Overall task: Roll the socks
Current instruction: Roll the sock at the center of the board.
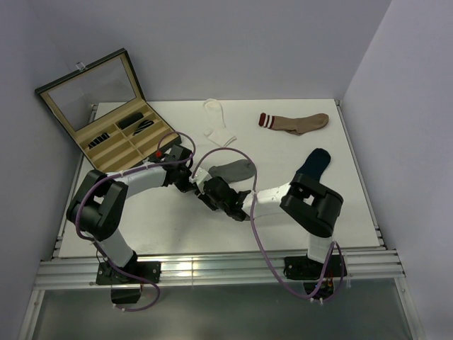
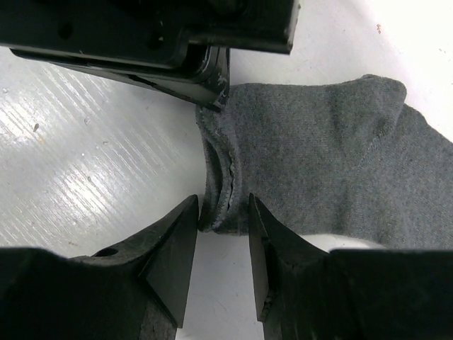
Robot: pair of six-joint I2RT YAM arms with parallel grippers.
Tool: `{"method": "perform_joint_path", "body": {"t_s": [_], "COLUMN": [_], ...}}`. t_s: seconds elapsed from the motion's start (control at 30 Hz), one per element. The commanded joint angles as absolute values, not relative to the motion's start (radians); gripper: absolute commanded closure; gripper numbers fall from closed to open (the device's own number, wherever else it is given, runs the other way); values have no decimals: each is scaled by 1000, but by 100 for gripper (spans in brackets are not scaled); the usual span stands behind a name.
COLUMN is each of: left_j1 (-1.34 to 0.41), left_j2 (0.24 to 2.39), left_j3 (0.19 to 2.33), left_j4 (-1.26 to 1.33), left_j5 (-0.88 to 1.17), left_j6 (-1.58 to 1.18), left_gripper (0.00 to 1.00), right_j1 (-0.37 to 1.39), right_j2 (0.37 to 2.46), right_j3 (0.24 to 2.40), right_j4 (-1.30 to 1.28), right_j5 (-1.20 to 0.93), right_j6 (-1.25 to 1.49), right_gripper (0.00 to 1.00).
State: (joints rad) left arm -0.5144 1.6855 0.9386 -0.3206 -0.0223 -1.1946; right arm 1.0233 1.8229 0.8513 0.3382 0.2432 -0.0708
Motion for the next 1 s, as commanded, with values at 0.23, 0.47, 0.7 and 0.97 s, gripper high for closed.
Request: {"method": "perform_joint_path", "body": {"t_s": [0.23, 0.47, 0.7, 0.97], "left_j1": [-509, -494, -485, -485], "left_j2": [1643, 1617, 1557, 1395], "left_j3": [940, 930, 871, 718], "left_j4": [-322, -314, -238, -117], "left_j5": [-23, -34, -41, -49], "left_j6": [-1207, -1219, -1223, -1161], "left_gripper": [100, 95, 70, 48], "right_j1": [1031, 993, 850, 680], "right_j2": [1853, 1810, 1789, 1858], "right_j3": [867, 859, 891, 923], "right_j4": [336, 281, 225, 259], "right_j5": [245, 97, -199, -585], "right_j6": [-78, -2, 169, 386], "right_gripper": [80, 100, 100, 100]}}
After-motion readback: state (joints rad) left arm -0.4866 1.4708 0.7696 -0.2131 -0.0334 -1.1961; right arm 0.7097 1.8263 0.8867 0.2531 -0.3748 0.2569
